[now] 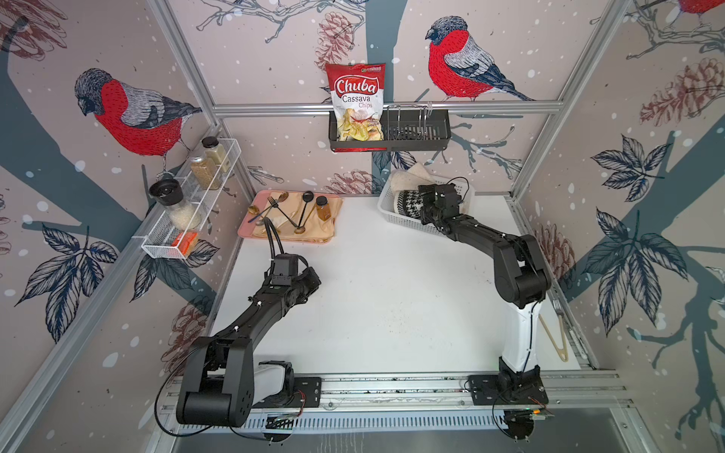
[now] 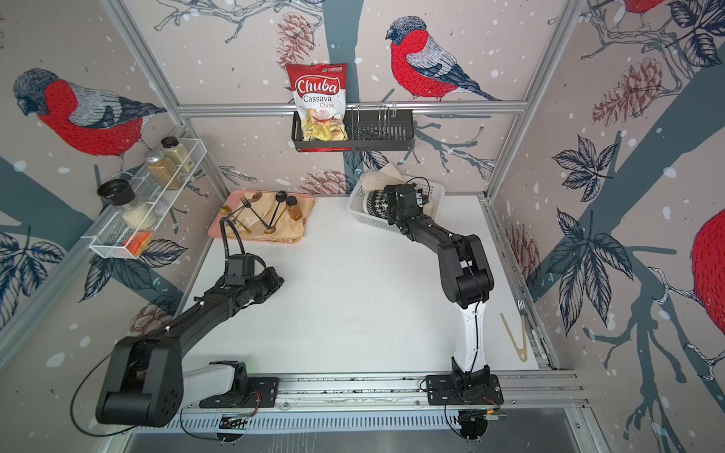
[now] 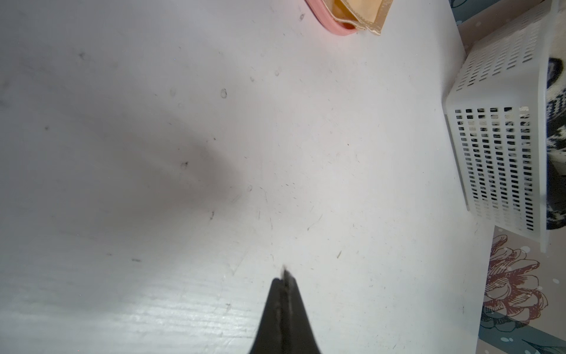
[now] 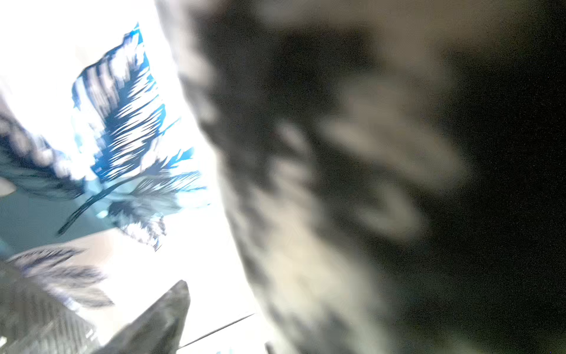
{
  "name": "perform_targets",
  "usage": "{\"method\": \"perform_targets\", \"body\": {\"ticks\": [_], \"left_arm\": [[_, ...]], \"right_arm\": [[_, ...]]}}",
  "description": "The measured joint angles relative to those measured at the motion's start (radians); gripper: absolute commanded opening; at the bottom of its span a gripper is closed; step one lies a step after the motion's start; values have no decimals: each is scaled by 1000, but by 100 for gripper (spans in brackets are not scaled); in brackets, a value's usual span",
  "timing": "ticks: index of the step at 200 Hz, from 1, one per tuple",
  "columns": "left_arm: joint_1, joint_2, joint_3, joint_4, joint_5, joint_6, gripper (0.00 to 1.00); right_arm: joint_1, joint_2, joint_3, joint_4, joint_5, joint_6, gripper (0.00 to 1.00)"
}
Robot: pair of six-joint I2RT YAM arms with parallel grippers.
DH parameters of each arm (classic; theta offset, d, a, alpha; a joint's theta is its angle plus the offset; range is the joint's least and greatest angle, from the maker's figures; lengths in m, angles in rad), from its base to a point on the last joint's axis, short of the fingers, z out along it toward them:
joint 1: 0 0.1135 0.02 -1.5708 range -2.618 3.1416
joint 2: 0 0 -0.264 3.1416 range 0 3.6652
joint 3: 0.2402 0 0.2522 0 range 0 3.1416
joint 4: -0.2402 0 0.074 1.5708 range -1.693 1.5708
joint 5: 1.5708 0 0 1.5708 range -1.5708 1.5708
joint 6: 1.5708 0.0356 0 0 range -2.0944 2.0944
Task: Roll up the scarf and place it into the basket
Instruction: Place the scarf in the basket.
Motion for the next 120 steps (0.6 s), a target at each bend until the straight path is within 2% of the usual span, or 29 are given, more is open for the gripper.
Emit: {"method": "perform_targets", "body": {"ticks": [36,71,120], "left_arm": [[1,-5,1,-8,-1,0,0],[2,-16,25,-35,-5,0,0],[3,-32,105,-83,-53,8,25]], "right_arm": [[-2,-63,-18,-33,-45,-6,100],[13,-224,-127,-41,-50,-9,100],[10,-452,-344,-44,-52,-57,100]]}}
